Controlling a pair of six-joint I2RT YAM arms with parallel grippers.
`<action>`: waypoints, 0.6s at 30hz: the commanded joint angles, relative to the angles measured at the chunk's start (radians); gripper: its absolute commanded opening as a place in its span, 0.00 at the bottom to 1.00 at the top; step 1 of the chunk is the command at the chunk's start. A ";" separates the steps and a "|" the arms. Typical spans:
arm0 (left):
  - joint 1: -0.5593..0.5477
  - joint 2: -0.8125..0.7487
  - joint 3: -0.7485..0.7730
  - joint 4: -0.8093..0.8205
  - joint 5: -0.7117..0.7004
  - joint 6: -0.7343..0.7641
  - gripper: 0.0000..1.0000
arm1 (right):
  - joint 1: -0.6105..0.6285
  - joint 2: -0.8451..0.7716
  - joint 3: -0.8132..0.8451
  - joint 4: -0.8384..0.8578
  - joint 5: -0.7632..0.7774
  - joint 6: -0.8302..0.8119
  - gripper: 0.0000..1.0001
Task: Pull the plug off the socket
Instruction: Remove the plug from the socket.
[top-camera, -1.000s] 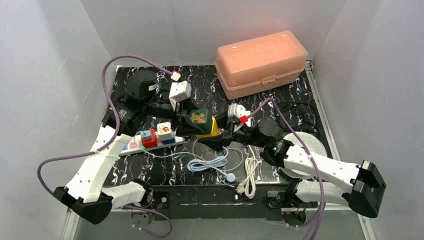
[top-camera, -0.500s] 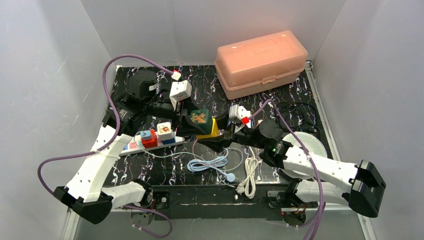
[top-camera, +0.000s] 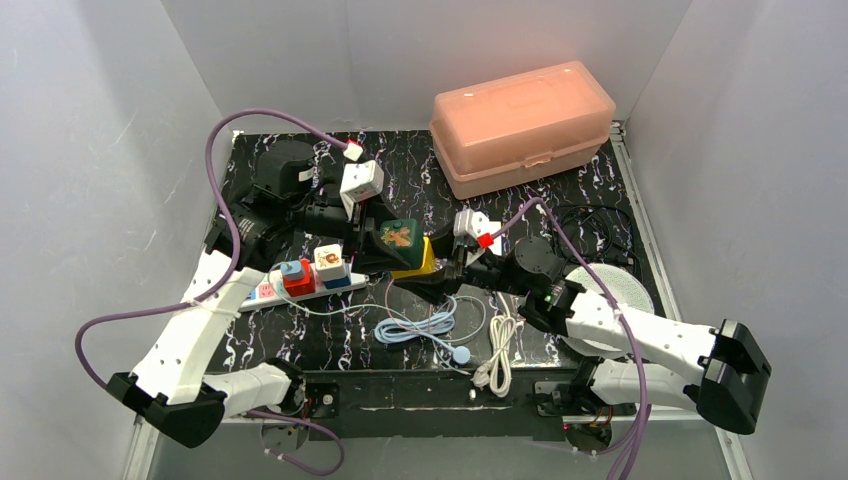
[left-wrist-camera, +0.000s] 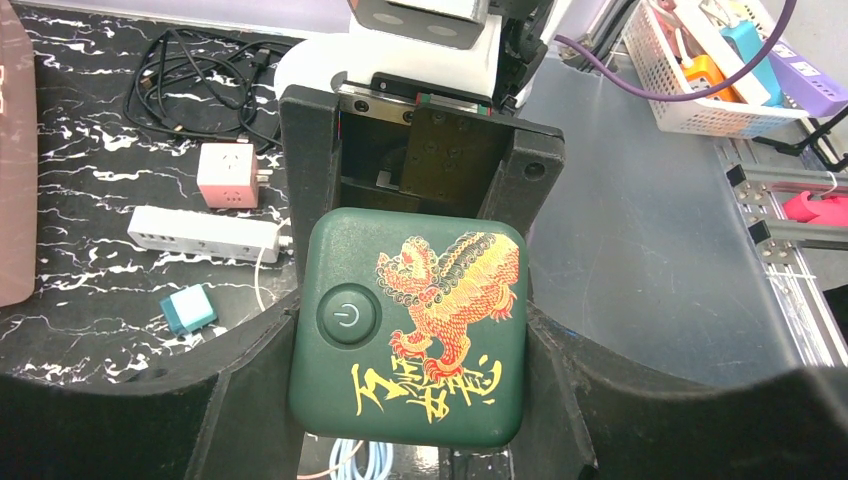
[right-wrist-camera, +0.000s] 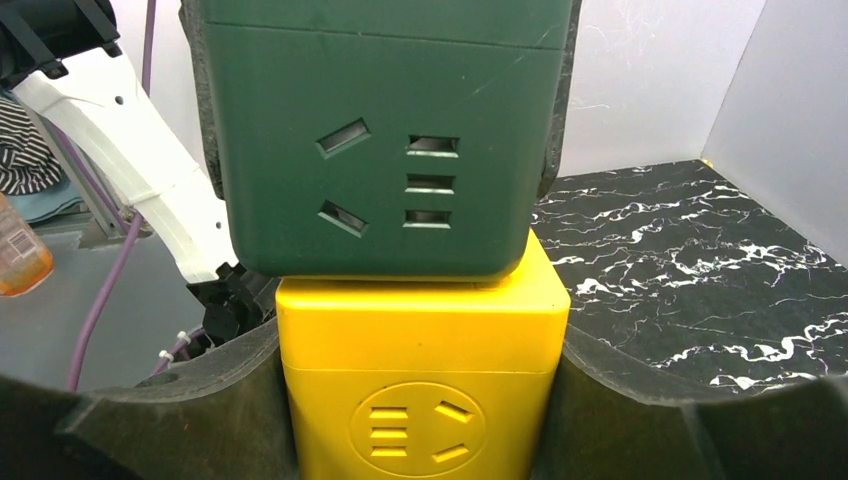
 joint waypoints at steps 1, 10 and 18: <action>0.029 -0.044 0.137 0.160 0.087 -0.094 0.00 | -0.003 0.069 -0.112 -0.358 0.054 -0.138 0.01; 0.029 -0.046 0.162 0.160 0.092 -0.088 0.00 | -0.005 0.040 -0.163 -0.386 0.082 -0.131 0.01; 0.031 -0.027 0.231 0.195 0.091 -0.107 0.00 | -0.007 0.069 -0.163 -0.404 0.064 -0.113 0.01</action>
